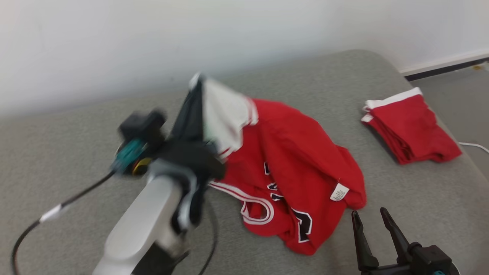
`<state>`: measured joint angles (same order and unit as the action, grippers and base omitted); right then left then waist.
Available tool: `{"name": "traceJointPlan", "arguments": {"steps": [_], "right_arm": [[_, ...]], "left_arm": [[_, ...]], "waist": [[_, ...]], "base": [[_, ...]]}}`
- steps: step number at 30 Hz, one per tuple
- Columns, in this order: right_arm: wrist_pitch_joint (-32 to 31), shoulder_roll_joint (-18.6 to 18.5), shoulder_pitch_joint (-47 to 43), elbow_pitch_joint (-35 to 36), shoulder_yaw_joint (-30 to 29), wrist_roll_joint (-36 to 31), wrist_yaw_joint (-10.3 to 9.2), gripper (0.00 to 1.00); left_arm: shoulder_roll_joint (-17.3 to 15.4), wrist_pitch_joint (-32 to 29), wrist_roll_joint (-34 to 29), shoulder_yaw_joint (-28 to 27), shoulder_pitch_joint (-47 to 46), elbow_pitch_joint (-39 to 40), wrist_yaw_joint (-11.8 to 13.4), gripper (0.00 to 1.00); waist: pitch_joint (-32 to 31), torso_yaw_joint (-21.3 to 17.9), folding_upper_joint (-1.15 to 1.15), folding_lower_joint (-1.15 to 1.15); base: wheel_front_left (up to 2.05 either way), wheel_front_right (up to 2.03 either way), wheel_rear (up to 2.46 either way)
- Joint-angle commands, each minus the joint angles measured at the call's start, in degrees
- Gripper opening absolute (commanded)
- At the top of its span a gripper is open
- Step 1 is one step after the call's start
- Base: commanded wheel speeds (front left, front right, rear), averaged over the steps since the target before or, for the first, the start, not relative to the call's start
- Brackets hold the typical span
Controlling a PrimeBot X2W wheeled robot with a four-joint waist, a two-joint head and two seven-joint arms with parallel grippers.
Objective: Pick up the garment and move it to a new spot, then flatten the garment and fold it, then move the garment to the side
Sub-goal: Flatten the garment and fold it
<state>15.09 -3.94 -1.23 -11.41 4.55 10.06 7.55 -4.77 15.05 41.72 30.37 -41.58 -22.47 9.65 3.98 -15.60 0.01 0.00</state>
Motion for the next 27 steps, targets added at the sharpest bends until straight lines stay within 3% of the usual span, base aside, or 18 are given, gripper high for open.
{"name": "traceJointPlan", "arguments": {"steps": [1, 8, 15, 22, 27], "right_arm": [[0.1, 0.2, 0.4, 0.3, 0.0, -0.1, -0.16, 1.0], [0.1, -0.2, 0.2, 0.6, -0.2, -0.5, -0.16, 1.0], [0.1, -0.8, 0.5, 0.7, 0.4, -0.6, -0.16, 1.0], [0.1, -1.1, 0.4, 0.3, 1.5, -0.1, -0.16, 1.0], [0.1, -1.1, 0.6, 0.3, 1.7, 0.2, -0.16, 1.0]], "left_arm": [[-1.7, 0.2, 0.7, -1.2, 3.2, 0.1, 0.4, 0.0], [-7.0, 0.2, 1.8, -7.7, 19.0, 8.6, 1.6, 0.0], [-8.7, 0.2, 0.4, -11.9, 30.0, 21.2, 4.9, 0.0], [-10.5, -1.5, -1.2, -12.4, 37.5, 33.1, 9.6, 0.0], [-10.8, -3.3, -0.6, -11.8, 37.4, 34.4, 9.8, 0.0]], "waist": [[1.8, 2.9, -0.01, 0.0], [2.6, 7.5, -0.01, 0.0], [2.3, 10.4, -0.01, 0.0], [2.0, 10.3, -0.01, 0.0], [2.2, 9.2, -0.01, 0.0]], "base": [[0.0, 0.0, 0.0], [0.0, 0.0, 0.0], [0.0, 0.0, 0.0], [0.0, 0.0, 0.0], [0.0, 0.0, 0.0]]}}
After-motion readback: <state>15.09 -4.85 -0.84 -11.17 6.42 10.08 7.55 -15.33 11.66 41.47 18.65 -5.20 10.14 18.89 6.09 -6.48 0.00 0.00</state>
